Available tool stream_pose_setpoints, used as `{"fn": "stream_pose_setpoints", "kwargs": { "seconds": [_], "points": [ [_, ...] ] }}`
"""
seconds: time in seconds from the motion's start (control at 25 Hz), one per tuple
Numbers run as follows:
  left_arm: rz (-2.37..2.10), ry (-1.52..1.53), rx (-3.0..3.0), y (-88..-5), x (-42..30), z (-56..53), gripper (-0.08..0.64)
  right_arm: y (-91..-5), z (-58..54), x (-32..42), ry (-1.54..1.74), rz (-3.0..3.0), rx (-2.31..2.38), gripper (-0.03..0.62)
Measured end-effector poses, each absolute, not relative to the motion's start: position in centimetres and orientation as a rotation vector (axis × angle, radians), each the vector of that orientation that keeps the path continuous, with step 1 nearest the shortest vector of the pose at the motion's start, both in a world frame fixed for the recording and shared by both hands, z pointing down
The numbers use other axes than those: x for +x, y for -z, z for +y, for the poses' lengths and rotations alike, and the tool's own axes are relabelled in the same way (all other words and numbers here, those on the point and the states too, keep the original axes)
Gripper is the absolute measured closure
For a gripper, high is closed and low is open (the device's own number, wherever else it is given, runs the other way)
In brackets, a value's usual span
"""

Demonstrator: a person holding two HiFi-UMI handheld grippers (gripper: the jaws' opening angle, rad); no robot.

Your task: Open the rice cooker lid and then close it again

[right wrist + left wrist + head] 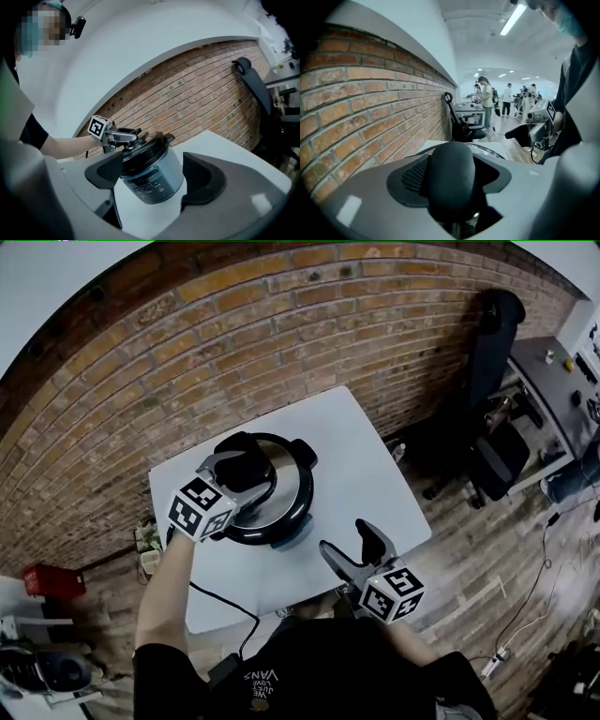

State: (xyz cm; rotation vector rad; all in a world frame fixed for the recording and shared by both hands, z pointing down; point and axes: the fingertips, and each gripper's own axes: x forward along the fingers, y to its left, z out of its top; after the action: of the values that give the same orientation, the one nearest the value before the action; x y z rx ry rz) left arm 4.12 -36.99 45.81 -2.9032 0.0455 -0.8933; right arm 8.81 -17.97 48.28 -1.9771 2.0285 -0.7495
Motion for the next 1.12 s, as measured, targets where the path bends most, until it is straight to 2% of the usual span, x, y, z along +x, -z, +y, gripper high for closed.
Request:
{"fn": "stream_pose_setpoints", "kwargs": {
  "seconds": [0.56, 0.88, 1.12],
  "points": [
    [0.508, 0.795, -2.878, -45.1, 1.9, -38.4, 0.262, -48.1, -20.1, 10.4, 0.815, 2.503, -1.553, 0.198],
    [0.954, 0.507, -2.837, -40.9, -4.2, -34.9, 0.262, -47.4, -19.6, 9.6, 0.774, 2.592, -1.453, 0.198],
    [1.174, 0.428, -2.821, -42.0, -8.5, -28.3, 0.264, -46.7, -17.9, 8.7, 0.708, 2.624, -1.44, 0.198]
  ]
}}
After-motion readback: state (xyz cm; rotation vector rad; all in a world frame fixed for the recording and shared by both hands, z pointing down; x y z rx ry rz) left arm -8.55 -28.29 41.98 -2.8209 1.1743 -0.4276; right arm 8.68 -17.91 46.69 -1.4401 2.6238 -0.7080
